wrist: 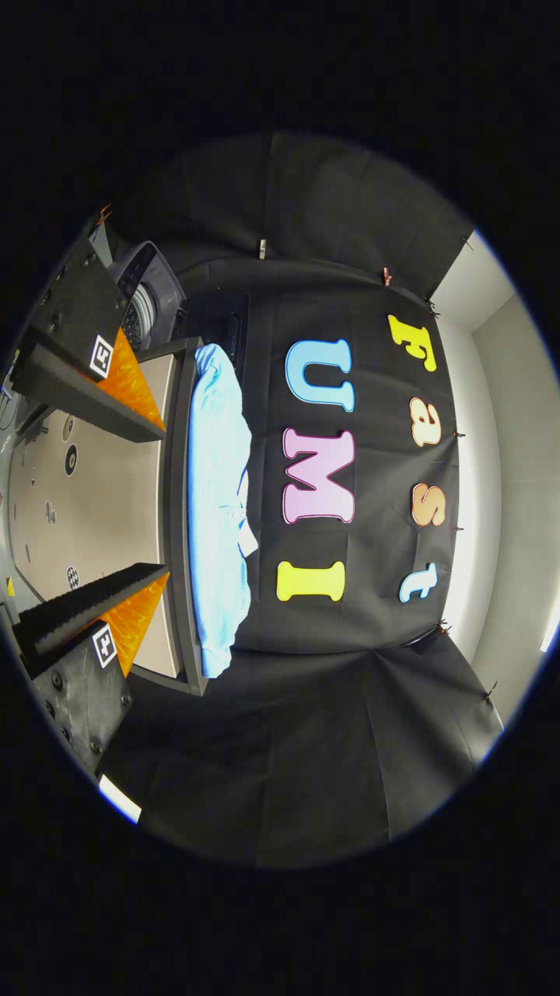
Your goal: Put the clothes into the washing machine and then close the washing machine lid.
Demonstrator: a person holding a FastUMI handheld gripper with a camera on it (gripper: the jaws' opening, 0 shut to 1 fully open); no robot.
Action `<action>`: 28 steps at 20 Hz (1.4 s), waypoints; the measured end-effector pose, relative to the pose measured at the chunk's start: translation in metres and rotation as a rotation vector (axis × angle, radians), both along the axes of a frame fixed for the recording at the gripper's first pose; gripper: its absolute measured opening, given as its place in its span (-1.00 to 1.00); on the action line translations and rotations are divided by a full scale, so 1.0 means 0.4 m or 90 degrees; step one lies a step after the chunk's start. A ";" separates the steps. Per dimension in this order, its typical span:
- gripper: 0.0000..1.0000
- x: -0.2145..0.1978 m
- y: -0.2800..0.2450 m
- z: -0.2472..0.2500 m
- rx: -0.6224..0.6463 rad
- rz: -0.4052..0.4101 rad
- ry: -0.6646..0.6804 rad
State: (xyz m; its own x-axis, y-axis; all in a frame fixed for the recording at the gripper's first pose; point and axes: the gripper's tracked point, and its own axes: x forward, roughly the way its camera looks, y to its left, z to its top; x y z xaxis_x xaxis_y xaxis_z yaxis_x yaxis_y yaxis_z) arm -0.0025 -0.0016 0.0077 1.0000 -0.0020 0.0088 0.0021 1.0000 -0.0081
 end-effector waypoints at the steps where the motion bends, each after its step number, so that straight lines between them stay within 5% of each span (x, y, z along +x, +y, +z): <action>1: 0.96 0.002 -0.002 0.001 0.000 -0.001 -0.001; 15: 0.97 0.035 0.006 0.062 -0.018 0.009 -0.017; 28: 0.96 0.281 0.019 0.224 -0.028 0.050 -0.003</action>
